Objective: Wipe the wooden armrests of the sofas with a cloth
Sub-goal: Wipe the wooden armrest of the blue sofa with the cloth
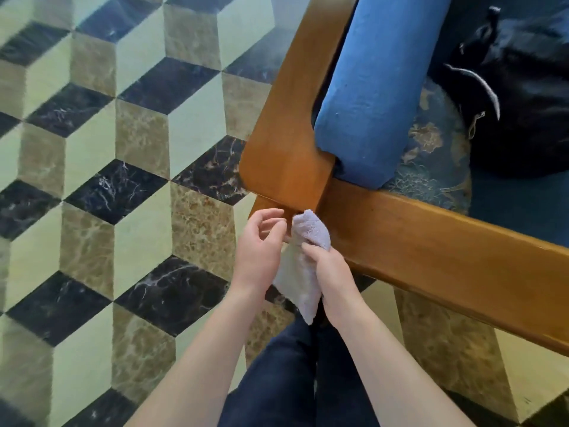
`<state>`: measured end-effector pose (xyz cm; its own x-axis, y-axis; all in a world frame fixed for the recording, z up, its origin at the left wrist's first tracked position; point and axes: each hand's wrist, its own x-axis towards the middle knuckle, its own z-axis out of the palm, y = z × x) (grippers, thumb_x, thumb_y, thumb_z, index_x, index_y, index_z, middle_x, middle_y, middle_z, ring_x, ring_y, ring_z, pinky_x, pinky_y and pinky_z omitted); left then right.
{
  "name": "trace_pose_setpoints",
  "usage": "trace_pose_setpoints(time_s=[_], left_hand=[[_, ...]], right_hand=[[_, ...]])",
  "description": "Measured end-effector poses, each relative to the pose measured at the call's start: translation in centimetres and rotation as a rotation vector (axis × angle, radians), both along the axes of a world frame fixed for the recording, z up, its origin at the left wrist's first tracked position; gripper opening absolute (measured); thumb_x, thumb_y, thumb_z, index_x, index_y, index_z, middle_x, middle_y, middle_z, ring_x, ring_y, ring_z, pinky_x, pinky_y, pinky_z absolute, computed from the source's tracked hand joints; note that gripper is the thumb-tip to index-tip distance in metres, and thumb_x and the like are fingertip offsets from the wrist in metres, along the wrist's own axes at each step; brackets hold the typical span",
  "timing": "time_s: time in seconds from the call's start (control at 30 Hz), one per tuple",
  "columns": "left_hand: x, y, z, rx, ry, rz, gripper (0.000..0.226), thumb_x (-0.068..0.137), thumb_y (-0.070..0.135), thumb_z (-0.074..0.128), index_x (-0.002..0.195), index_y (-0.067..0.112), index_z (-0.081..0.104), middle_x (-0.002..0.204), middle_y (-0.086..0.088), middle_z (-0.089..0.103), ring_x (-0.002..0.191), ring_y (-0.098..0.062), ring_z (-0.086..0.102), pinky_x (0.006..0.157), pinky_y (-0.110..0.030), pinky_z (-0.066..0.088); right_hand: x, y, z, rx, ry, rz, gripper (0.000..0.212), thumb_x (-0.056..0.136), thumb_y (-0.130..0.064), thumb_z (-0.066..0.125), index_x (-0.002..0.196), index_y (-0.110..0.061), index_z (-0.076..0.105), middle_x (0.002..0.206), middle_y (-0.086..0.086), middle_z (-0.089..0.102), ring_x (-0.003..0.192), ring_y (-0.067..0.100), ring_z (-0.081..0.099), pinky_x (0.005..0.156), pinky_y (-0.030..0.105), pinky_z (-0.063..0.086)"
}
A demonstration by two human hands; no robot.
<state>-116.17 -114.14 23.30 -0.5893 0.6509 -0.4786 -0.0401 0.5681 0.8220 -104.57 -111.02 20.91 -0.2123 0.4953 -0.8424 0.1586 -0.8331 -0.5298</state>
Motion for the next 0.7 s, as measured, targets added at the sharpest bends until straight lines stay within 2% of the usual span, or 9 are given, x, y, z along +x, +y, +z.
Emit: trace_pose_setpoints(time_s=[0.07,0.17,0.27,0.33,0.4,0.47,0.6,0.7], left_hand=[[-1.1,0.0,3.0,0.020,0.023,-0.048,0.013,0.101,0.023,0.062,0.107,0.029,0.071,0.103,0.004,0.076,0.099,-0.012,0.072,0.090,-0.036,0.058],[-3.0,0.2,7.8,0.090,-0.037,-0.023,0.016,0.103,0.025,0.058,0.105,0.025,0.074,0.100,0.004,0.079,0.099,-0.012,0.074,0.093,-0.040,0.059],[-4.9,0.6,12.0,0.165,-0.069,0.017,0.018,0.104,0.023,0.057,0.106,0.022,0.074,0.100,0.000,0.080,0.100,-0.020,0.075,0.084,-0.034,0.061],[-6.5,1.4,14.6,0.223,-0.055,0.042,0.017,0.103,0.023,0.058,0.105,0.025,0.075,0.100,0.001,0.080,0.099,-0.018,0.075,0.080,-0.030,0.059],[-8.4,2.5,16.6,0.283,-0.025,0.067,0.014,0.097,0.030,0.063,0.101,0.031,0.076,0.100,0.003,0.080,0.098,-0.014,0.074,0.083,-0.032,0.059],[-10.9,3.5,17.5,0.321,-0.001,0.075,0.017,0.089,0.039,0.063,0.099,0.037,0.076,0.100,0.008,0.079,0.098,-0.010,0.074,0.084,-0.031,0.059],[-17.2,5.1,17.5,0.344,0.039,0.045,0.015,0.089,0.043,0.062,0.099,0.048,0.072,0.101,0.019,0.077,0.099,-0.001,0.072,0.075,-0.019,0.059],[-23.0,6.3,17.2,0.352,0.007,0.016,0.015,0.093,0.038,0.062,0.098,0.047,0.072,0.099,0.018,0.078,0.097,-0.003,0.073,0.073,-0.015,0.057]], right_hand=[[-0.2,0.2,2.9,-0.049,0.070,-0.047,0.011,0.099,-0.028,0.064,0.093,-0.024,0.072,0.089,0.001,0.079,0.084,0.022,0.074,0.069,0.032,0.054],[-0.5,0.8,7.4,-0.029,0.207,-0.096,0.010,0.097,-0.019,0.068,0.101,-0.015,0.076,0.082,0.000,0.083,0.077,0.021,0.079,0.065,0.031,0.059],[-1.9,2.3,12.1,0.023,0.240,-0.143,0.015,0.098,-0.016,0.066,0.110,-0.012,0.075,0.094,0.007,0.083,0.092,0.026,0.077,0.079,0.037,0.058],[-3.3,4.1,14.9,0.055,0.244,-0.150,0.017,0.101,-0.019,0.063,0.112,-0.012,0.073,0.104,0.012,0.080,0.100,0.029,0.073,0.089,0.040,0.055],[-5.1,6.3,17.1,0.073,0.261,-0.116,0.023,0.106,-0.027,0.054,0.110,-0.011,0.070,0.106,0.013,0.074,0.098,0.025,0.070,0.084,0.036,0.052],[-7.5,8.5,18.1,0.082,0.286,-0.101,0.027,0.108,-0.031,0.049,0.110,-0.012,0.068,0.105,0.013,0.071,0.097,0.024,0.068,0.083,0.035,0.052],[-13.7,11.0,18.6,0.121,0.337,-0.215,0.020,0.103,-0.035,0.061,0.100,-0.024,0.078,0.103,0.006,0.082,0.112,0.031,0.071,0.106,0.049,0.052],[-19.6,12.2,18.3,0.152,0.371,-0.255,0.019,0.100,-0.038,0.065,0.102,-0.032,0.082,0.111,0.001,0.081,0.114,0.029,0.073,0.106,0.050,0.053]])
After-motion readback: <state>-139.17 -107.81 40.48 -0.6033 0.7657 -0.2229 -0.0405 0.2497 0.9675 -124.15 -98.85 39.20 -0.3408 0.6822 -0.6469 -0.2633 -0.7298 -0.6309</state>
